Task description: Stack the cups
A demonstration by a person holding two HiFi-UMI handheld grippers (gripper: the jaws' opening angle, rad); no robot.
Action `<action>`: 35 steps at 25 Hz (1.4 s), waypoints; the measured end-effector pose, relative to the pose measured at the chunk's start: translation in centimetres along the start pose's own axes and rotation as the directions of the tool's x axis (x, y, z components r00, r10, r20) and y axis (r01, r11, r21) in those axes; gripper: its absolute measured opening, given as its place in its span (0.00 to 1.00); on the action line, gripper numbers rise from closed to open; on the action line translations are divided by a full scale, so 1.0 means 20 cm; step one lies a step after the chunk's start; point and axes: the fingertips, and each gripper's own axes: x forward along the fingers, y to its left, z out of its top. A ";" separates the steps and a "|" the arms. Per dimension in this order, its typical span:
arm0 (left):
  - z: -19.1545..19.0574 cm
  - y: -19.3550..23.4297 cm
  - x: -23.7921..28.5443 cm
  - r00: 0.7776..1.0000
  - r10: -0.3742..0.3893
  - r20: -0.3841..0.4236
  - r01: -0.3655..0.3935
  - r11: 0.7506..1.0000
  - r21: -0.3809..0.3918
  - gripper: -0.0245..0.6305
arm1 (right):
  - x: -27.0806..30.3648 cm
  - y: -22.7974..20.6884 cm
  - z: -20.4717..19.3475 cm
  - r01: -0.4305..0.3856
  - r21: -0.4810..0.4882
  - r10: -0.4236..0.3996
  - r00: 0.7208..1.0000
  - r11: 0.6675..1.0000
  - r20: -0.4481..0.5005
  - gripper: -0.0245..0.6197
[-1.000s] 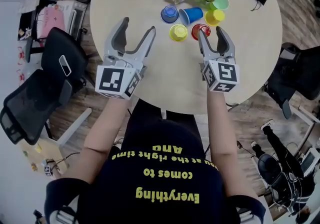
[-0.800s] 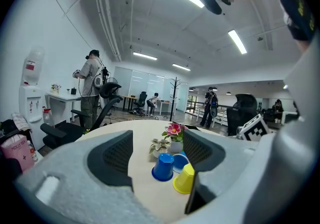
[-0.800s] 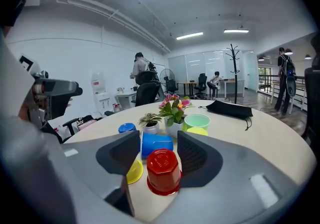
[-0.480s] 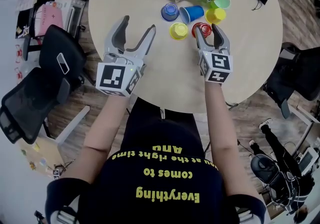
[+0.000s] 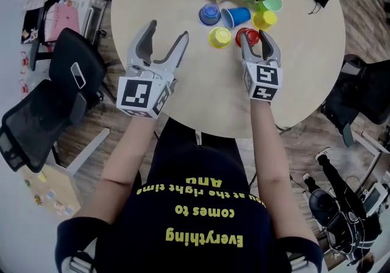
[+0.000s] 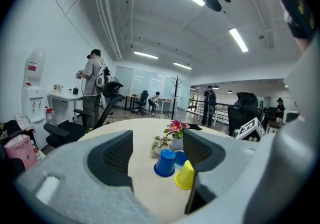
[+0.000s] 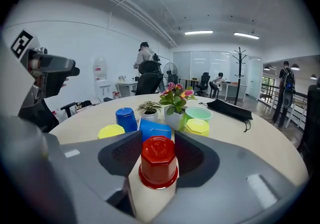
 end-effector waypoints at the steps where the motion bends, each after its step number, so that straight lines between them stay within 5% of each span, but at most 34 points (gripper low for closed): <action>1: 0.00 0.00 0.00 1.000 0.001 0.002 -0.001 1.000 0.000 0.52 | -0.01 0.00 0.00 0.000 -0.003 0.000 1.000 1.000 0.002 0.37; 18: 0.12 -0.10 -0.14 0.998 -0.007 0.055 0.006 1.000 0.018 0.52 | -0.42 0.10 0.16 -0.044 -0.077 0.050 0.996 0.996 0.076 0.37; 35: 0.11 -0.16 -0.35 0.998 0.014 0.059 -0.017 0.998 0.053 0.52 | -0.62 0.61 -0.06 -0.226 -0.133 0.225 0.974 0.965 -0.021 0.37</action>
